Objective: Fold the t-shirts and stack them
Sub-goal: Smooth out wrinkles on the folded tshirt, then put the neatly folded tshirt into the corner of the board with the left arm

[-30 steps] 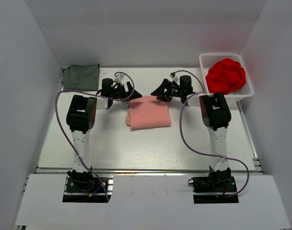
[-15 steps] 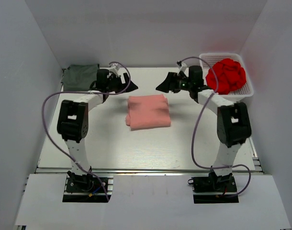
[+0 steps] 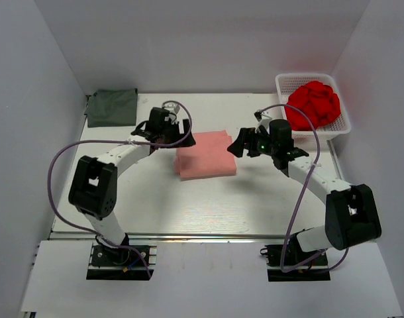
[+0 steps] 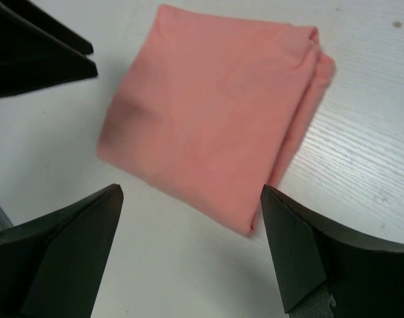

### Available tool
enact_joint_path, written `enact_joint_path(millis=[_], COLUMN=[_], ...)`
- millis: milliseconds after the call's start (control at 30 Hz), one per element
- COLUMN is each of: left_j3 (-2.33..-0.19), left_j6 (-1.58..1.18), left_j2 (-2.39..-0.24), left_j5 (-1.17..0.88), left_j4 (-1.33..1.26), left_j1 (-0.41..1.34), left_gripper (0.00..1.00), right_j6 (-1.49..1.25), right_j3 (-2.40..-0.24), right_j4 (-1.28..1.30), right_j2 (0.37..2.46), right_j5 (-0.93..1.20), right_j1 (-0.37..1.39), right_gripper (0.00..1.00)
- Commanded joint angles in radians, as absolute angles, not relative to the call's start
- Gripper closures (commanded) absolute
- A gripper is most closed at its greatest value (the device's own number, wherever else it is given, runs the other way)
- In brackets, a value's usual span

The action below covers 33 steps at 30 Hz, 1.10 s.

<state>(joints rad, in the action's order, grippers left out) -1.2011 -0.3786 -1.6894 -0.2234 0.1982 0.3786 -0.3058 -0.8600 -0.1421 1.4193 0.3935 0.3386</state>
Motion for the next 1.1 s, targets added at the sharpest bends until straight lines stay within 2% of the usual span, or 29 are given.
enact_joint_path(millis=[0, 367, 567, 600, 767, 800, 867, 900, 967, 1067], left_j3=[-1.183, -1.201, -1.183, -1.169, -1.138, -1.138, -1.160, -1.169, -1.178, -1.189], left_j6=[-0.408, -0.437, -0.437, -0.437, -0.437, -0.437, -0.428, -0.419, -0.419, -0.394], left_j2=[-1.730, -1.836, -1.884, -1.896, -1.916, -1.916, -1.940, -1.950, -1.963, -1.963], left_j5=[-0.141, -0.035, -0.069, -0.078, -0.164, -0.164, -0.164, -0.154, -0.143, -0.123], left_j4=[0.307, 0.321, 0.235, 0.221, 0.135, 0.124, 0.124, 0.133, 0.133, 0.133], left_j1=[0.396, 0.425, 0.425, 0.425, 0.425, 0.425, 0.434, 0.434, 0.434, 0.434], left_gripper=[0.00, 0.00, 0.00, 0.03, 0.21, 0.29, 0.38, 0.50, 0.60, 0.82], right_j6=[-0.278, -0.287, -0.290, -0.288, -0.279, -0.279, -0.293, -0.296, -0.296, -0.296], right_j3=[-0.845, -0.778, -0.721, -0.715, -0.687, -0.680, -0.673, -0.667, -0.660, -0.644], right_j4=[-0.134, -0.074, -0.041, -0.040, -0.028, -0.032, -0.037, -0.038, -0.040, -0.051], right_j2=[1.349, 1.305, 1.243, 1.236, 1.212, 1.212, 1.212, 1.209, 1.204, 1.198], right_j5=[0.289, 0.305, 0.288, 0.287, 0.233, 0.229, 0.236, 0.236, 0.238, 0.198], right_j1=[0.333, 0.327, 0.327, 0.327, 0.327, 0.325, 0.327, 0.327, 0.327, 0.324], right_gripper=[0.10, 0.10, 0.10, 0.10, 0.10, 0.10, 0.10, 0.10, 0.10, 0.10])
